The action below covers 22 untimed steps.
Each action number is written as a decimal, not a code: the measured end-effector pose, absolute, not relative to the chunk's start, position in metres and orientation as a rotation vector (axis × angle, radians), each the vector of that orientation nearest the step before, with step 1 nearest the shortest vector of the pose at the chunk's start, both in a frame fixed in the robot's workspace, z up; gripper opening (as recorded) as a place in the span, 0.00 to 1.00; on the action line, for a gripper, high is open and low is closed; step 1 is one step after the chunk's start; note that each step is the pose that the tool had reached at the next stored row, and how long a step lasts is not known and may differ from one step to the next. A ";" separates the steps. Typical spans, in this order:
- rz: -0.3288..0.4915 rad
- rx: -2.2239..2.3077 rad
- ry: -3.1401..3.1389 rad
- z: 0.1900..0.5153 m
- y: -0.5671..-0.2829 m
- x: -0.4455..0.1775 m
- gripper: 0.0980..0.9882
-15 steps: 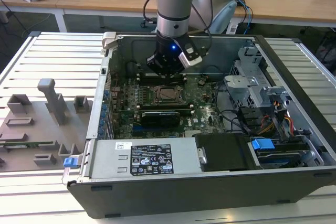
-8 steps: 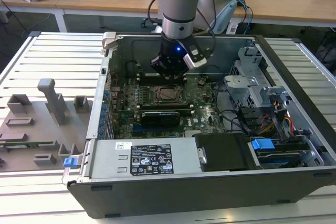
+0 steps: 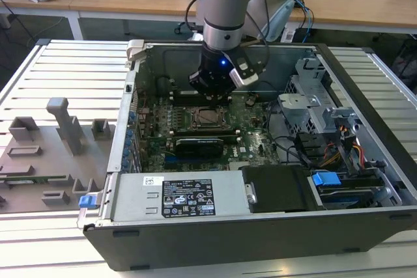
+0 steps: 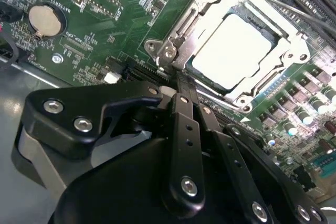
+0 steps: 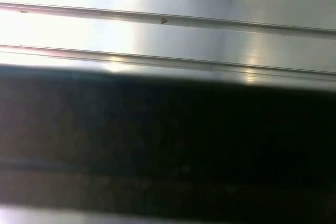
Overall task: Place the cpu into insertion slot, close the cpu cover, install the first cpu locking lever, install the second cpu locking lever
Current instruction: 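Install the first cpu locking lever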
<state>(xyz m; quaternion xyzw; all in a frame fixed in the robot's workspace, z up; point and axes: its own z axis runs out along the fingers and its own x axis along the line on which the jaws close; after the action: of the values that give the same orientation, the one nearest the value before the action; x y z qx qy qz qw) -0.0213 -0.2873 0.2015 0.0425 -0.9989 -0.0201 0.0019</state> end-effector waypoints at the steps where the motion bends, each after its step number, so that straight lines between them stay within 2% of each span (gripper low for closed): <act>1: -0.064 0.133 -3.135 0.201 -0.287 -0.021 0.01; 12: -0.058 0.133 -3.135 0.201 -0.289 -0.020 0.01; 14: -0.003 0.133 -3.134 0.213 -0.289 -0.020 0.01; 22: 0.000 0.133 -3.134 0.225 -0.294 -0.020 0.01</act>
<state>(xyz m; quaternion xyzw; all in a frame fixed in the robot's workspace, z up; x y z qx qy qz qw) -0.0204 -0.2942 0.2251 0.0425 -0.9991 0.0001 0.0025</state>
